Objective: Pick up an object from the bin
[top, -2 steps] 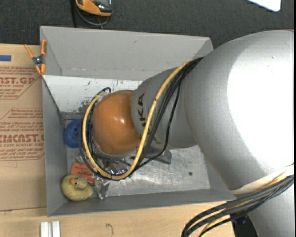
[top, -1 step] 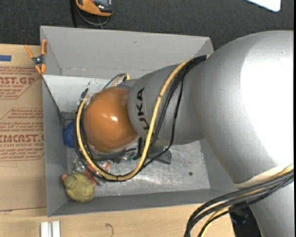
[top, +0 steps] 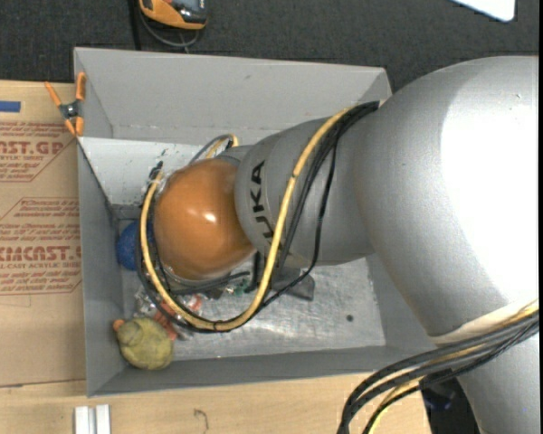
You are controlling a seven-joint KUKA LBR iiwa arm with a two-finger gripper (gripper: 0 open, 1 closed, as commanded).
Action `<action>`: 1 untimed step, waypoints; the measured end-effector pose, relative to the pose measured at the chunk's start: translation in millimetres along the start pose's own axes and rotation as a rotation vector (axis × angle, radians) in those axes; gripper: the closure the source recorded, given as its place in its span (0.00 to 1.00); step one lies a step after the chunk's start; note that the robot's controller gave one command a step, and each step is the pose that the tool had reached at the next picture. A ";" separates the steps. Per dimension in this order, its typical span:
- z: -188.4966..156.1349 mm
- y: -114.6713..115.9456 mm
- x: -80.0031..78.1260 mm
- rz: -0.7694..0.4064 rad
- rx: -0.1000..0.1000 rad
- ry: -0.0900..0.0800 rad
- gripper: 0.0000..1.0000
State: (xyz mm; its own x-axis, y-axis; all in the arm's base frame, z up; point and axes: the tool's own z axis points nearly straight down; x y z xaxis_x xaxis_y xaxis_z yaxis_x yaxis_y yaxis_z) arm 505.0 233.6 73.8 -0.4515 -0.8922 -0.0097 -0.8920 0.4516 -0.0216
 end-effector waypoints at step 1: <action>3.5 -53.6 -3.3 -0.008 -0.026 0.007 1.00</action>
Offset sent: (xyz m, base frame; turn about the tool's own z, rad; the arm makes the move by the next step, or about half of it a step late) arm 0.0857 0.0027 -0.0038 -0.1011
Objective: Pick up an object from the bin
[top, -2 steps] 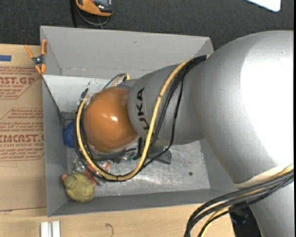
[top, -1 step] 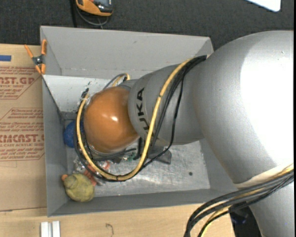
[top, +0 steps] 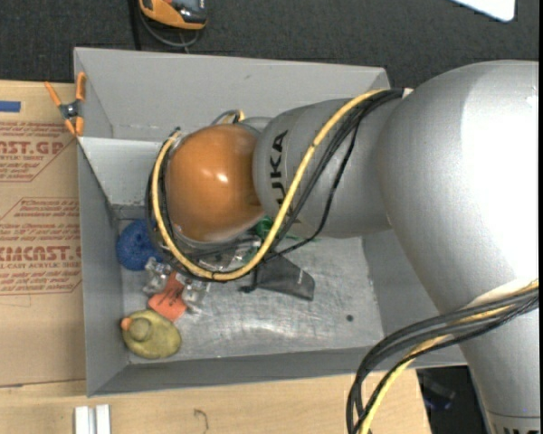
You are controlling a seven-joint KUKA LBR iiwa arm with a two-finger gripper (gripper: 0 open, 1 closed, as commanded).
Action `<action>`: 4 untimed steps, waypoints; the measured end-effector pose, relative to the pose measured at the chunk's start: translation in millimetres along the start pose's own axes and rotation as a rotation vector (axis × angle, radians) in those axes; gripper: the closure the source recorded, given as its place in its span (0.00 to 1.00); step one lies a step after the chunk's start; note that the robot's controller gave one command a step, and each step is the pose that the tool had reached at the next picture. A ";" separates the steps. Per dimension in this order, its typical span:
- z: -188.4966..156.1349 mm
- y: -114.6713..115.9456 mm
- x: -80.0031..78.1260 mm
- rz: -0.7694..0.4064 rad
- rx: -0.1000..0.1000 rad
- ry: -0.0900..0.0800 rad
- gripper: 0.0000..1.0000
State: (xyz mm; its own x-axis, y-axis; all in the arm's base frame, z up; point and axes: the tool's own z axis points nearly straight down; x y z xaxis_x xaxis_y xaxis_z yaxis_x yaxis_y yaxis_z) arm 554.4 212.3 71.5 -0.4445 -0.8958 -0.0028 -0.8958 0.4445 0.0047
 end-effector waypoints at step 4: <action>-62.7 -16.7 -41.7 -0.121 0.013 -0.009 1.00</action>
Offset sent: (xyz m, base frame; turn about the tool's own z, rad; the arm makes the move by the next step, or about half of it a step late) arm 0.0000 0.0000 0.0000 0.0000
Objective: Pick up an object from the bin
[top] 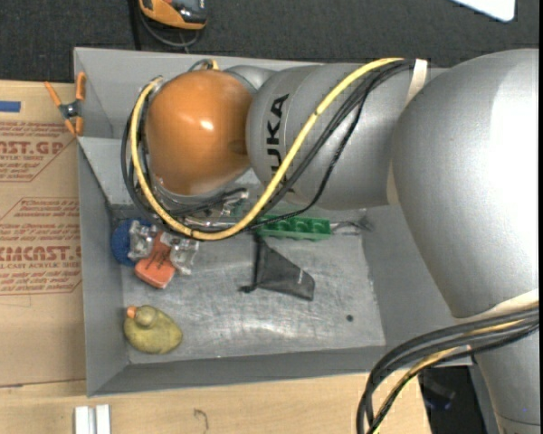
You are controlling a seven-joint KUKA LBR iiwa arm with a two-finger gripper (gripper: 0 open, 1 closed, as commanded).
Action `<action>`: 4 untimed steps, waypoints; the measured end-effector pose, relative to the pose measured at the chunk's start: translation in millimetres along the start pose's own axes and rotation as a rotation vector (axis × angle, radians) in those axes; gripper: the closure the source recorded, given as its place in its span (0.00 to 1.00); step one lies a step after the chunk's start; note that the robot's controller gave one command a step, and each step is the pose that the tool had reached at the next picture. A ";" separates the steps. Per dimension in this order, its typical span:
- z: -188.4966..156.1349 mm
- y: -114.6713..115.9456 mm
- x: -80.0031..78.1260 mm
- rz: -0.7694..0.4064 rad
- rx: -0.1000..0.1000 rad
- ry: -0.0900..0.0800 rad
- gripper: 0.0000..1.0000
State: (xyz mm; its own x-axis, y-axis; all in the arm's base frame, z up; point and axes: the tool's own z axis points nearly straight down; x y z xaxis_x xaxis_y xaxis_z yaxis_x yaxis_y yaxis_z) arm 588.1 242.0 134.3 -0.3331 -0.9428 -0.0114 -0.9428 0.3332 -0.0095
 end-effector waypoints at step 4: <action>62.9 37.2 10.0 0.008 -0.009 0.004 1.00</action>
Offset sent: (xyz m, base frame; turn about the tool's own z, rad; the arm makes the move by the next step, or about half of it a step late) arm 0.0009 -0.0320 -0.0643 0.1727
